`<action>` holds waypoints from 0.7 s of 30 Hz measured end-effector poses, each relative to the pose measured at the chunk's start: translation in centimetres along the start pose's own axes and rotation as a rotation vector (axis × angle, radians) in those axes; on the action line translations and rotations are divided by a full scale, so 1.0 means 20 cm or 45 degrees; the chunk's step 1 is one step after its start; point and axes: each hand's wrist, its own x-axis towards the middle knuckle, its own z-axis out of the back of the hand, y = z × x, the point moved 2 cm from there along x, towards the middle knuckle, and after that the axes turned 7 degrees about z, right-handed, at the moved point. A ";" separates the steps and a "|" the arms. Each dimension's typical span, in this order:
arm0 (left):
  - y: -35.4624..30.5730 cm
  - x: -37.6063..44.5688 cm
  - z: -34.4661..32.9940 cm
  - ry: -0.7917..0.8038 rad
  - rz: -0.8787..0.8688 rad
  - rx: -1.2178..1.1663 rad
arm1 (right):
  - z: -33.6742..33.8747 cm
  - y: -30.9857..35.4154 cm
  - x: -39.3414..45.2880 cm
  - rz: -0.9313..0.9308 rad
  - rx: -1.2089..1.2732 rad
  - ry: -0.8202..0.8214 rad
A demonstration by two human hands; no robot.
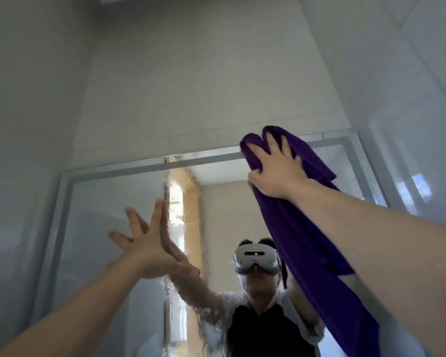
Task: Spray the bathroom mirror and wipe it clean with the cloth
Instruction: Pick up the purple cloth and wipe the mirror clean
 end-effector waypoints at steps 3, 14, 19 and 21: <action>0.01 0.01 -0.01 0.013 -0.044 -0.025 | -0.10 0.23 0.04 0.138 -0.007 0.006; 0.42 0.11 0.23 -0.060 -0.202 0.271 | -0.29 0.19 -0.35 0.552 -0.031 0.020; 0.41 0.12 0.23 -0.027 -0.198 0.220 | -0.12 0.18 -0.07 -0.050 -0.087 -0.200; 0.42 0.13 0.23 -0.026 -0.195 0.237 | -0.14 0.29 0.00 -0.154 -0.038 -0.229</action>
